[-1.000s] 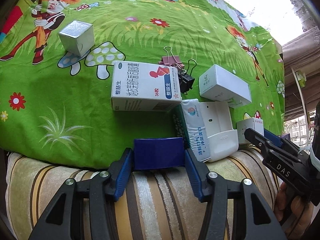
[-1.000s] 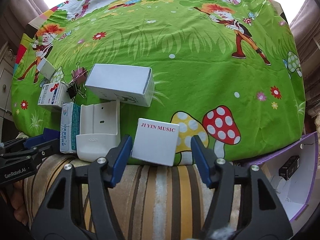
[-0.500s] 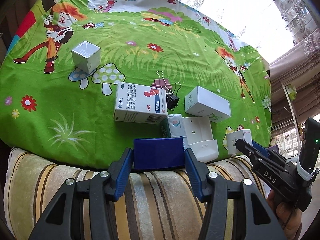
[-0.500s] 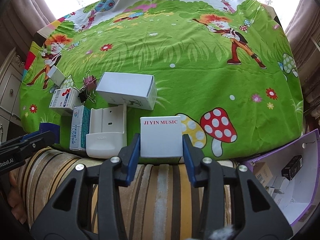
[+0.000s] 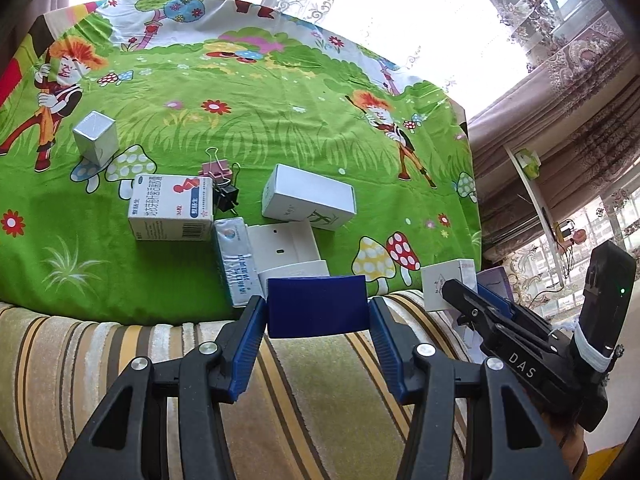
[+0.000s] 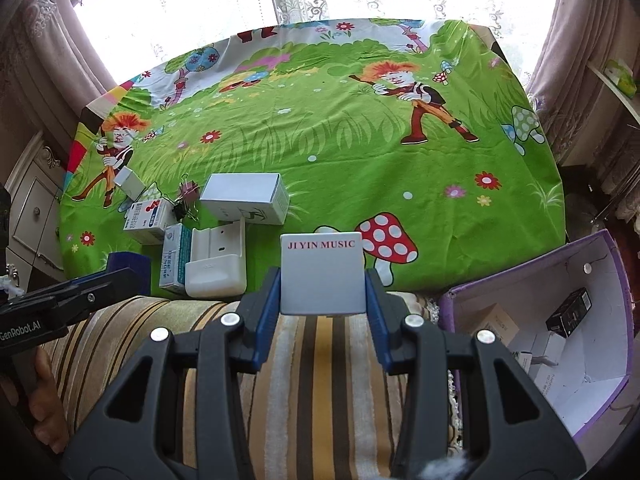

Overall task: Organize rigid objects
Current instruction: 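Carry both boxes over the purple box and open both tools to drop them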

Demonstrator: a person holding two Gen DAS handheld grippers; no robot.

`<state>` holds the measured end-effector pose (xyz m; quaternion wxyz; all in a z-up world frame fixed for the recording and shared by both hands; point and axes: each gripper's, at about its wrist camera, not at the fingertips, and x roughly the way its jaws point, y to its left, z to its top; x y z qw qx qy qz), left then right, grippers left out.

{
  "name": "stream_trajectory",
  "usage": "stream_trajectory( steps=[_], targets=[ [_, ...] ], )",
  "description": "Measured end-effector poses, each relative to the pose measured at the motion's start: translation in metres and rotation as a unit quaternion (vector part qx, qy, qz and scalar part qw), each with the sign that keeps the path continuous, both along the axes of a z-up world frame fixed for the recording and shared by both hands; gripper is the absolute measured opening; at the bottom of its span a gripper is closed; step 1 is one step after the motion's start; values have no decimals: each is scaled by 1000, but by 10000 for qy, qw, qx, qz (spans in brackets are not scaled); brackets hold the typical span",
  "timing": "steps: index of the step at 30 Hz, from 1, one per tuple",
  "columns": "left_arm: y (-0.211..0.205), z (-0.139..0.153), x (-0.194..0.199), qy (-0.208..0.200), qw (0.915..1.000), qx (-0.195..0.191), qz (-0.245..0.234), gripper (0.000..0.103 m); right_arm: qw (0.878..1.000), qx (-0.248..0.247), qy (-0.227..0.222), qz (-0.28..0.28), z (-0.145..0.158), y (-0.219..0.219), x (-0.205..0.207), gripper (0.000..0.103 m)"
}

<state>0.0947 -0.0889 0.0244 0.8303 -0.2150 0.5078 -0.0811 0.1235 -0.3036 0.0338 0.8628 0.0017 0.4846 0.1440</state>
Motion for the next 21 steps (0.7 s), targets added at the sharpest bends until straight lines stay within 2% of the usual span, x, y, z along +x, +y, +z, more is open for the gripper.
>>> stream_trajectory(
  steps=[7, 12, 21],
  targets=[
    [-58, 4, 5, 2, 9978, -73, -658, 53, 9981, 50, -78, -609, 10, -65, -25, 45],
    [-107, 5, 8, 0, 9928, -72, -1196, 53, 9938, -63, -114, -1106, 13, -112, -39, 45],
    [-175, 3, 13, -3, 9822, 14, -1879, 53, 9832, -259, -160, -1799, 9, -166, -49, 45]
  ],
)
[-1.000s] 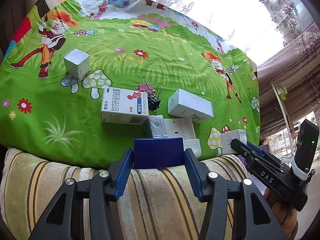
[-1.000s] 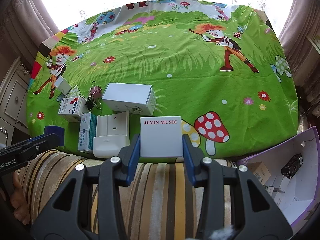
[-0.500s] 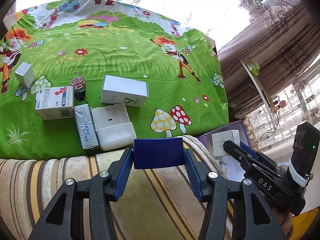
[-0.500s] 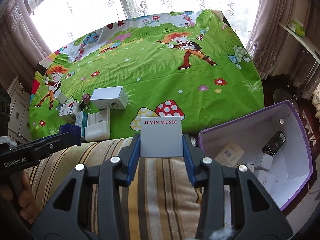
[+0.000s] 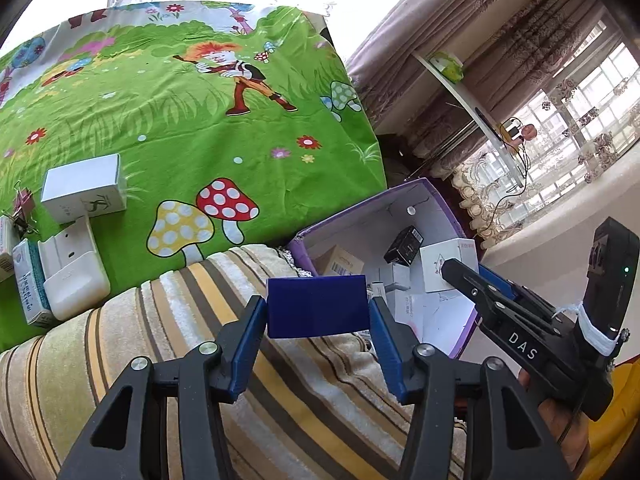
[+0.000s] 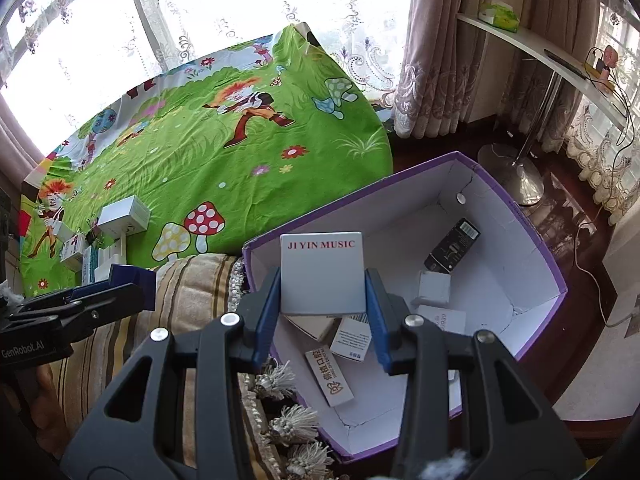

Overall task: Organize rigid objects
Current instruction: 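Carry both boxes over the purple box and open both tools to drop them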

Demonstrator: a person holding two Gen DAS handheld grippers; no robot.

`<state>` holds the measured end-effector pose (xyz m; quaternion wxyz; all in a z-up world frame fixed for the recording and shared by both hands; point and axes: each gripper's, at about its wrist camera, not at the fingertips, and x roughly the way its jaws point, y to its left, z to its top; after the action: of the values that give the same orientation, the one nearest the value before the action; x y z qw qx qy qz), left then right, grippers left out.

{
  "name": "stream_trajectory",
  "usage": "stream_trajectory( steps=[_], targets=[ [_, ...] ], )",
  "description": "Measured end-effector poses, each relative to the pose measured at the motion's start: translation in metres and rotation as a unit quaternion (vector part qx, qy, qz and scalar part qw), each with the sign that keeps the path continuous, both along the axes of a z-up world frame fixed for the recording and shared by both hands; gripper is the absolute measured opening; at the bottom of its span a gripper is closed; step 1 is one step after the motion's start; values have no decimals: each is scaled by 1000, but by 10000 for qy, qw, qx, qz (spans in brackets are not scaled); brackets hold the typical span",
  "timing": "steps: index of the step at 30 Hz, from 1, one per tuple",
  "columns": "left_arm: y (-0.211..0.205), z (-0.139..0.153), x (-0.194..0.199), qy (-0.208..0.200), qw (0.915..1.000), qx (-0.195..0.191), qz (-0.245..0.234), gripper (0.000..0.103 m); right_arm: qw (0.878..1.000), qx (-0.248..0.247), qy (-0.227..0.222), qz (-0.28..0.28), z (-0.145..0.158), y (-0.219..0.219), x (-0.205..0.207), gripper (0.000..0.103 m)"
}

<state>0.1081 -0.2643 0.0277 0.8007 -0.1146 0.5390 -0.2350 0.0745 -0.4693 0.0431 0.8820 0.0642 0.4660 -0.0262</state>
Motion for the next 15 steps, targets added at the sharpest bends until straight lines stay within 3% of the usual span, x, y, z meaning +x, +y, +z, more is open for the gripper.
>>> stream_trajectory(
  steps=[7, 11, 15],
  targets=[
    [-50, 2, 5, -6, 9973, -369, -634, 54, 9985, -88, -112, -528, 3, -35, -7, 45],
    [-65, 2, 9, 108, 9957, -442, -803, 61, 9975, -58, -87, -705, 3, -46, -8, 47],
    [-58, 5, 9, 57, 9960, -467, -764, 65, 9970, 72, -126, -755, 4, -50, -9, 64]
  ],
)
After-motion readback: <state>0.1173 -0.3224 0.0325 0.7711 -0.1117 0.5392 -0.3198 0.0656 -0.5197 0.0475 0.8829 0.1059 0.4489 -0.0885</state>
